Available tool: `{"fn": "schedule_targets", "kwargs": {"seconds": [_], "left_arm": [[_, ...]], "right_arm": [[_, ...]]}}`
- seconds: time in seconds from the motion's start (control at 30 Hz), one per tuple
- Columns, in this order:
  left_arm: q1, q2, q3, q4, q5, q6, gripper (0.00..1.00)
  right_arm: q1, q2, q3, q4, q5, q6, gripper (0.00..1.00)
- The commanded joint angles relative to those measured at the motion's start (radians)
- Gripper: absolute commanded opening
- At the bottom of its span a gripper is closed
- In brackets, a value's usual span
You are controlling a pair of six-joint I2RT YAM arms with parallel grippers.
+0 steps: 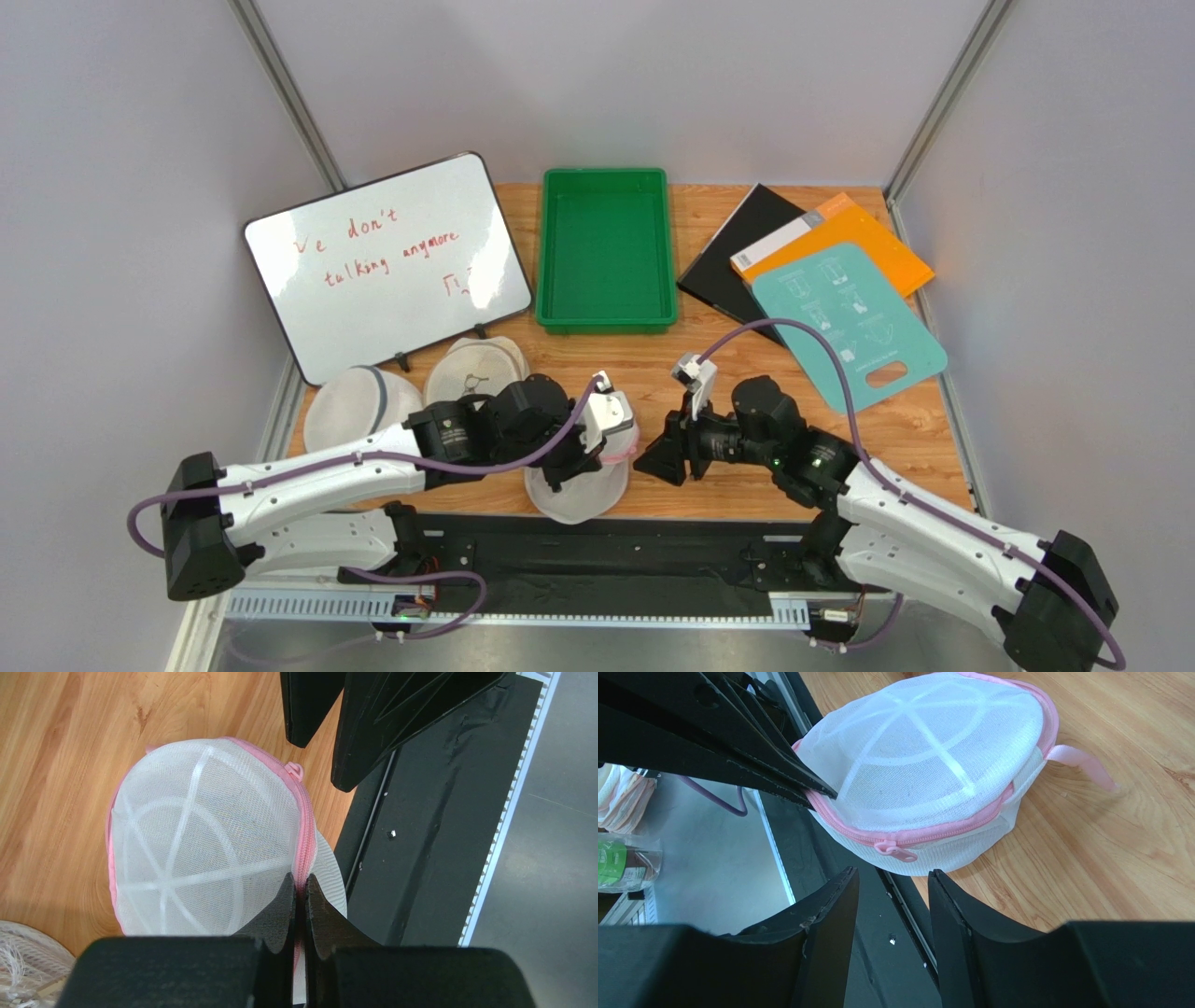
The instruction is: Unzip the laundry bag and remove the bra
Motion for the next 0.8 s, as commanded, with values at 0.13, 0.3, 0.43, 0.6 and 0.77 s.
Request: {"fn": "schedule_targets", "kwargs": {"seconds": [0.13,0.3,0.43,0.6,0.77], "left_arm": [[-0.001,-0.022,0.044,0.003,0.030,0.021,0.00],[0.001,-0.025,0.044,0.006,0.040,0.024,0.00],[-0.001,-0.025,0.042,0.006,0.041,0.023,0.00],[-0.001,-0.033,0.041,0.004,0.041,0.024,0.00],[-0.001,-0.039,0.039,0.004,0.034,0.023,0.00]], "right_arm": [[0.012,0.053,-0.015,0.158,-0.028,-0.035,0.46],[0.015,0.071,-0.013,0.193,-0.027,-0.038,0.47],[0.018,0.099,-0.016,0.213,-0.030,-0.041,0.46],[0.024,0.128,-0.019,0.227,-0.025,-0.041,0.41],[0.026,0.130,-0.032,0.245,-0.002,-0.035,0.29]]}}
